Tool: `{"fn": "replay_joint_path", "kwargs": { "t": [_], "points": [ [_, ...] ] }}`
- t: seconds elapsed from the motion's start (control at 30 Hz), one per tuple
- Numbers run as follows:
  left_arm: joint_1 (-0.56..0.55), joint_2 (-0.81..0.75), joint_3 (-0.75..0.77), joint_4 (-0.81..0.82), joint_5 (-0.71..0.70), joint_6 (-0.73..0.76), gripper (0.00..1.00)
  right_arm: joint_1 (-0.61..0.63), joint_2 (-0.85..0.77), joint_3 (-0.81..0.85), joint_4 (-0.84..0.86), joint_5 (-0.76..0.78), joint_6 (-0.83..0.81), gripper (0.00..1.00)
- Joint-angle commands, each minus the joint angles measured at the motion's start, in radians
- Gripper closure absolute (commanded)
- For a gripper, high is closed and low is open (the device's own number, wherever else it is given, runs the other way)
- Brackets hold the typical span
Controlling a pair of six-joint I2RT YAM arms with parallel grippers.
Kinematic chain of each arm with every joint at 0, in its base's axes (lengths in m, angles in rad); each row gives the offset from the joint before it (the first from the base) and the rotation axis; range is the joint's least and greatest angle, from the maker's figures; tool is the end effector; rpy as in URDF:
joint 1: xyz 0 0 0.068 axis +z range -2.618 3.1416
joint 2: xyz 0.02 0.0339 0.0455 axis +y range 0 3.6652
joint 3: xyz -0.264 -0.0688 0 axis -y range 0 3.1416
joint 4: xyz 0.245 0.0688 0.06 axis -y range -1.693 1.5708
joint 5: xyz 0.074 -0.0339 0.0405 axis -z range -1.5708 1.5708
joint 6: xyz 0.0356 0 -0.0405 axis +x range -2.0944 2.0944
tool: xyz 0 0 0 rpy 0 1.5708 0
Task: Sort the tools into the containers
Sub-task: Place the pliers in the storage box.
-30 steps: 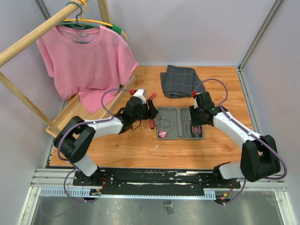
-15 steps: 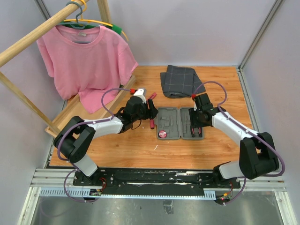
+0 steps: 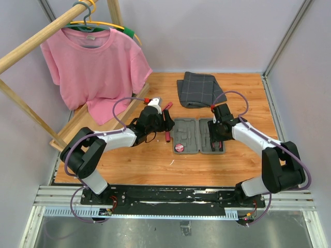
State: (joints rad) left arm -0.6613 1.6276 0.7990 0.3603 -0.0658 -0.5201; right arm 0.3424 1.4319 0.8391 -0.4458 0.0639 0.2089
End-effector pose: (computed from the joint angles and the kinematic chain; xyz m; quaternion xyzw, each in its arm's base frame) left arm 0.2718 -0.2085 0.1876 0.0429 0.8505 -0.2683 0.4504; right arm 0.2605 0.0904 0.1935 -0.0559 0.9627 0.0419 0.2613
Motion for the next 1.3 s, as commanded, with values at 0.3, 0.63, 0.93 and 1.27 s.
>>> {"fn": "replay_joint_path", "kwargs": {
  "t": [0.3,0.63,0.93,1.27],
  "points": [
    [0.008,0.014,0.032,0.007,-0.001,0.003,0.38,0.033,0.076,0.002,-0.057,-0.012,0.014,0.53],
    [0.008,0.015,0.033,0.007,0.0,0.002,0.38,0.037,0.046,-0.011,-0.049,-0.024,0.024,0.56],
    [0.008,0.011,0.032,0.005,-0.002,0.003,0.38,0.039,-0.094,0.013,-0.039,0.021,0.033,0.54],
    [0.008,0.012,0.033,0.005,-0.002,0.004,0.38,0.038,0.001,0.015,-0.087,0.029,0.047,0.54]
  ]
}}
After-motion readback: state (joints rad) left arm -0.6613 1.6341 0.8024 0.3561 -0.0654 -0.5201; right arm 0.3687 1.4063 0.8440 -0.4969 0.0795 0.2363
